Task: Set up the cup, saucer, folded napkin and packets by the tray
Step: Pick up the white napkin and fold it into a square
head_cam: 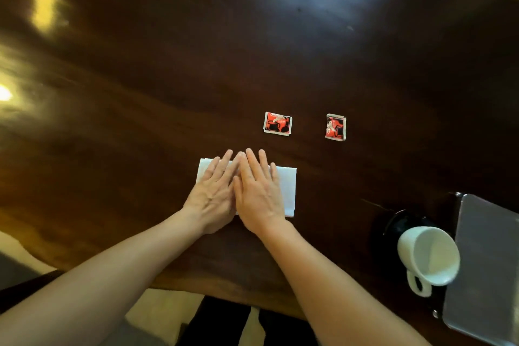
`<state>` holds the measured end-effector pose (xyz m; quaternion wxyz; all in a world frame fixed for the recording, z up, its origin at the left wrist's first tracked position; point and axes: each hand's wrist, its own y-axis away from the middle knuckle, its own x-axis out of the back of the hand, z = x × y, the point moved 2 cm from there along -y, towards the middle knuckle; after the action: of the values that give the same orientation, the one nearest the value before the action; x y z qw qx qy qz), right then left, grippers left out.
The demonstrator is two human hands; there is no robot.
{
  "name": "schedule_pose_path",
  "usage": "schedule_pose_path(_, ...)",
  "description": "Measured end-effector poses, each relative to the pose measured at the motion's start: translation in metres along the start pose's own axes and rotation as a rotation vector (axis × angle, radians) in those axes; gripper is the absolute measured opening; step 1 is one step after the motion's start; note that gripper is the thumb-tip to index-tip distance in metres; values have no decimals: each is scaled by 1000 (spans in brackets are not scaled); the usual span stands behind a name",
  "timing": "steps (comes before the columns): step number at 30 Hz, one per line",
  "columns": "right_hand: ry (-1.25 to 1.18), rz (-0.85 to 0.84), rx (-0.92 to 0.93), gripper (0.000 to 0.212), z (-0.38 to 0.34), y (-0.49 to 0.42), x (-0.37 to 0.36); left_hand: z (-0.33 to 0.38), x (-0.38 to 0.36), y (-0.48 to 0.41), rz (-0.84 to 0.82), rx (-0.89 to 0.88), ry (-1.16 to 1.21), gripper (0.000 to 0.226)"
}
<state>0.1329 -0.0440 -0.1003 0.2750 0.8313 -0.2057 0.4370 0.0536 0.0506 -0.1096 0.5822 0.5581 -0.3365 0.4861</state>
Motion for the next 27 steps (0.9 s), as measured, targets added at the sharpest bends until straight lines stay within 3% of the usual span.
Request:
schedule_pose_path(5,275,-31,-53,65,38,16,-34,-12,-25,11,37,146,5,71)
schedule_pose_path(9,316,-7,-144,69,75,26,-25,-23,-30,16,63,184,-7,74)
schedule_pose_path(17,354,-197,-114,69,93,25,-1,-36,-25,29,-38,254,-67,77)
schedule_pose_path(22,291,-146,-372,83,82,6,21,-21,-12,58,-84,238,-89,83)
schedule_pose_path(24,197,-67,-472,77,73,-3,32,-7,-11,75,-56,178,-72,83)
schedule_pose_path(27,119,37,-482,50,62,-9,42,13,-14,95,-58,34,-91,76)
